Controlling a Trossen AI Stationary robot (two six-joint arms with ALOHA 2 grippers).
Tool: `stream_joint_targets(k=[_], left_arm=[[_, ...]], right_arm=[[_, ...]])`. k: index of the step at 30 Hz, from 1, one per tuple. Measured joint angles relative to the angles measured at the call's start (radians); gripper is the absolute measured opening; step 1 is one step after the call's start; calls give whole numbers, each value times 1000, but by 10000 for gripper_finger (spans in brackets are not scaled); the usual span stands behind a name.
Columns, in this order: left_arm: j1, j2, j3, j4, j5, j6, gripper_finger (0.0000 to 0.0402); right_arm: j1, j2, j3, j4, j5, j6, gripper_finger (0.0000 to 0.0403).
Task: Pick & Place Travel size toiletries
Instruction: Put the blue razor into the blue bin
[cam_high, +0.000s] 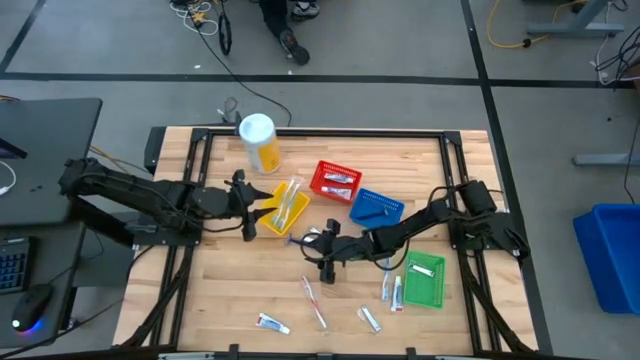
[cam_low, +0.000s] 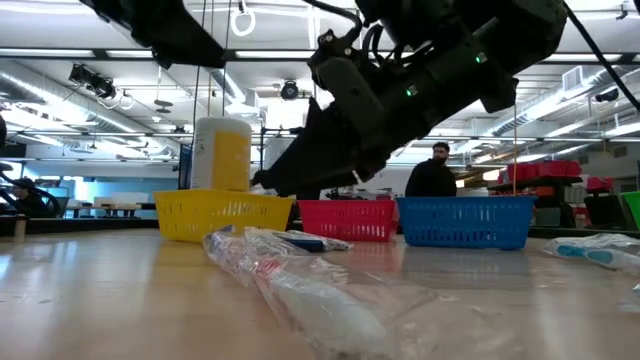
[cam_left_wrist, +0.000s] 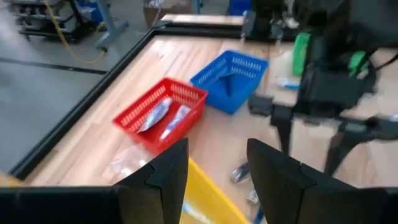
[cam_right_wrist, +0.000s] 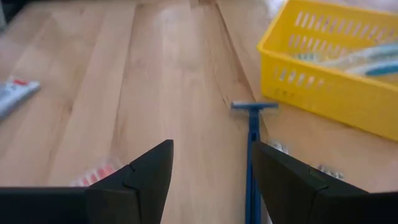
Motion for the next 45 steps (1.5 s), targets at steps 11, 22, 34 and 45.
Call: stream_joint_targets(k=[11, 22, 34, 45], left_arm=[[0, 1, 0, 10, 29, 0, 171], [0, 1, 0, 10, 29, -8, 171], [0, 1, 0, 9, 25, -8, 171], [0, 1, 0, 9, 20, 0, 171]], right_arm=[[-1, 33, 0, -3, -1, 1, 209], [-28, 77, -1, -38, -35, 44, 211], [-48, 101, 2, -46, -38, 33, 199], [-50, 101, 2, -66, -26, 32, 108]])
